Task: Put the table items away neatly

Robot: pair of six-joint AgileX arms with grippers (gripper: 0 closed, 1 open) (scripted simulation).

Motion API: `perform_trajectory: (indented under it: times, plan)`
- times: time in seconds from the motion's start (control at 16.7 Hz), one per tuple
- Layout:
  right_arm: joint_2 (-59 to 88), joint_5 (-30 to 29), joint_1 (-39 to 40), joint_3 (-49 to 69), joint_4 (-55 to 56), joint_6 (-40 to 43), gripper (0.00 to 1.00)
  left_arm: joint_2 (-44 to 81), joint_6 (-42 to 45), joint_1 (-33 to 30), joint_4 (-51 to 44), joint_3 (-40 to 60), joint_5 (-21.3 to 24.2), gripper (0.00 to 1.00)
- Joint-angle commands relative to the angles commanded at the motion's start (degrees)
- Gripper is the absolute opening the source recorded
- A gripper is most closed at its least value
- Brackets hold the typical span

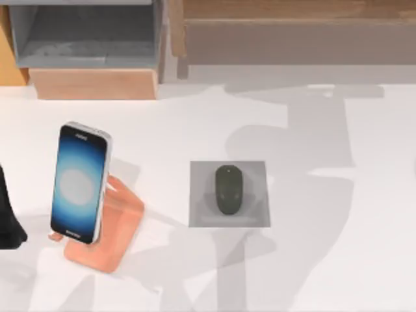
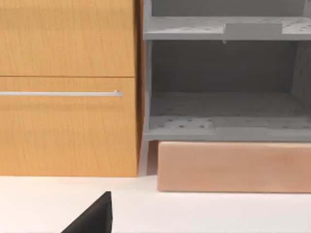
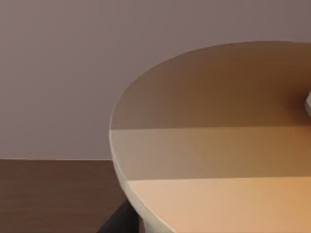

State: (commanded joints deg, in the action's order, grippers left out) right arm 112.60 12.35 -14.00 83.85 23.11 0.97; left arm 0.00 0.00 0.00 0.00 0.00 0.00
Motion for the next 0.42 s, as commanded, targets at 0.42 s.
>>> perform_trajectory:
  times: [0.42]
  plan:
    - [0.0, 0.0, 0.0, 0.0, 0.0, 0.0, 1.0, 0.0, 0.0, 0.0, 0.0, 0.0, 0.0, 1.0]
